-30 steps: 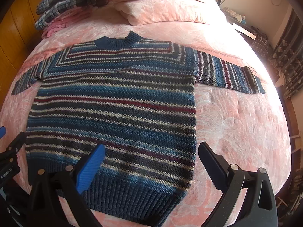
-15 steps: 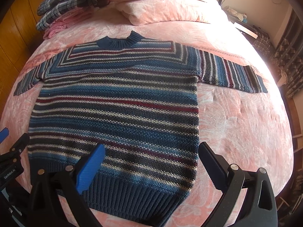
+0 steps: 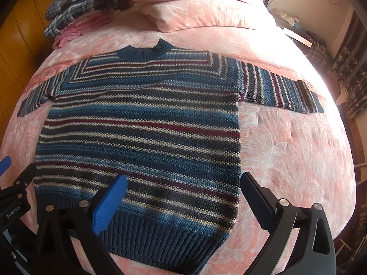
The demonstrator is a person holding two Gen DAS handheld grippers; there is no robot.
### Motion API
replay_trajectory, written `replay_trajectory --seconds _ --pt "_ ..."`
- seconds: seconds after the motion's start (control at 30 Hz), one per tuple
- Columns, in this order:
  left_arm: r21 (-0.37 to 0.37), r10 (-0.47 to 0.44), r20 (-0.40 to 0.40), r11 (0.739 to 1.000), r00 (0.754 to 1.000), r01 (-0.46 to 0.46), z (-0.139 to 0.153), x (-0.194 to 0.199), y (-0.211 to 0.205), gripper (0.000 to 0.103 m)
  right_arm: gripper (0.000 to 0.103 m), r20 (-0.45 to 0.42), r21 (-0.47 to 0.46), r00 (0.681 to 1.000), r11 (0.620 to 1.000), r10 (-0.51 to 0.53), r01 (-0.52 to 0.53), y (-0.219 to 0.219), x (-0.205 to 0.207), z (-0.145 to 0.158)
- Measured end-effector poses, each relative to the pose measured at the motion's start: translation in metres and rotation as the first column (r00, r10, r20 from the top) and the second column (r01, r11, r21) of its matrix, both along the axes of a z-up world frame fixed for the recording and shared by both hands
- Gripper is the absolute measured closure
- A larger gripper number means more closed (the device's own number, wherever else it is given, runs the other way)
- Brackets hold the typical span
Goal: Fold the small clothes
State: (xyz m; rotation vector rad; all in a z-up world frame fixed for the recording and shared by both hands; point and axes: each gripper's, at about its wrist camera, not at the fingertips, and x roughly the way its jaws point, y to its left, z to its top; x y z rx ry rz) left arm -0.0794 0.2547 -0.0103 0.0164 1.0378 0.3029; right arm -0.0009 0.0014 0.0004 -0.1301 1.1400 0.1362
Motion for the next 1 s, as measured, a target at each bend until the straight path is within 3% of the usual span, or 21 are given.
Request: replay_trajectory --seconds 1.0 --pt "-0.009 0.005 -0.001 1.0 1.0 -0.005 -0.0007 -0.0006 0.0012 0.004 0.004 0.007 0.01 1.0 1.0 -0.004 0.004 -0.0016 0.0009 0.0022"
